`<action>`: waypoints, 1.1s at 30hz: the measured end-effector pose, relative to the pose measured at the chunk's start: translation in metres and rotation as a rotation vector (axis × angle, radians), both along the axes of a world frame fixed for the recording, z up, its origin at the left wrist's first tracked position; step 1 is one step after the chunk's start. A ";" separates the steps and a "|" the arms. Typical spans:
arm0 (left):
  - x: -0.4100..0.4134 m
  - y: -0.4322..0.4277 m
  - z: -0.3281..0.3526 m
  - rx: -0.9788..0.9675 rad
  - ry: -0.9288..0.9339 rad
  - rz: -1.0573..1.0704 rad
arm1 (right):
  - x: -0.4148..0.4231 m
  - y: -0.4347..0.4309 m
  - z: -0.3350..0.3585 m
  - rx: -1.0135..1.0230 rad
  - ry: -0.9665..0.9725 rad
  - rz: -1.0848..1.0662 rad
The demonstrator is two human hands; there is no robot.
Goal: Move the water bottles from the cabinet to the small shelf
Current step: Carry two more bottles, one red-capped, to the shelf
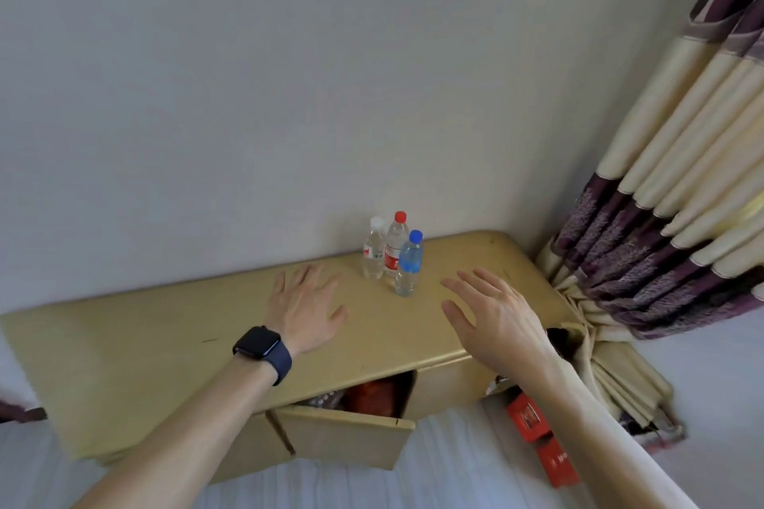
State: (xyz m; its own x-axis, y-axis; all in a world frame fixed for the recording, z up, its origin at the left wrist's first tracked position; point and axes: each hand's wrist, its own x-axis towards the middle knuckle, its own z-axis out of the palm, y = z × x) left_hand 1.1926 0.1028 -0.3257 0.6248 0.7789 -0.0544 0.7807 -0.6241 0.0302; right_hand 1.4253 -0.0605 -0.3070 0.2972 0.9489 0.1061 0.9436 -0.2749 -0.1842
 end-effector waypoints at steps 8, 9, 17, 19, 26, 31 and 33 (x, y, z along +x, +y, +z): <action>0.104 0.121 -0.050 -0.076 0.077 0.093 | 0.088 0.165 -0.036 -0.114 0.067 0.119; 0.116 0.134 -0.053 -0.091 0.065 0.108 | 0.100 0.186 -0.040 -0.139 0.090 0.135; 0.188 0.219 -0.087 -0.198 0.060 0.193 | 0.163 0.334 -0.077 -0.310 0.167 0.243; 0.200 0.233 -0.100 -0.225 0.070 0.195 | 0.168 0.362 -0.094 -0.440 0.145 0.269; 0.223 0.256 -0.134 -0.285 0.073 0.131 | 0.174 0.405 -0.144 -0.660 0.014 0.315; 0.220 0.262 -0.142 -0.245 0.026 0.106 | 0.167 0.400 -0.157 -0.626 0.054 0.289; 0.219 0.264 -0.142 -0.231 0.014 0.062 | 0.168 0.401 -0.155 -0.640 0.069 0.258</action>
State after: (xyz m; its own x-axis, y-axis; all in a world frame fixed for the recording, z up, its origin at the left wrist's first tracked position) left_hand 1.4121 0.3665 -0.4676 0.5738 0.7817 -0.2443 0.8189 -0.5525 0.1555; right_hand 1.5933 0.3404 -0.4621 0.0390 0.8597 -0.5093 0.9854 -0.1176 -0.1230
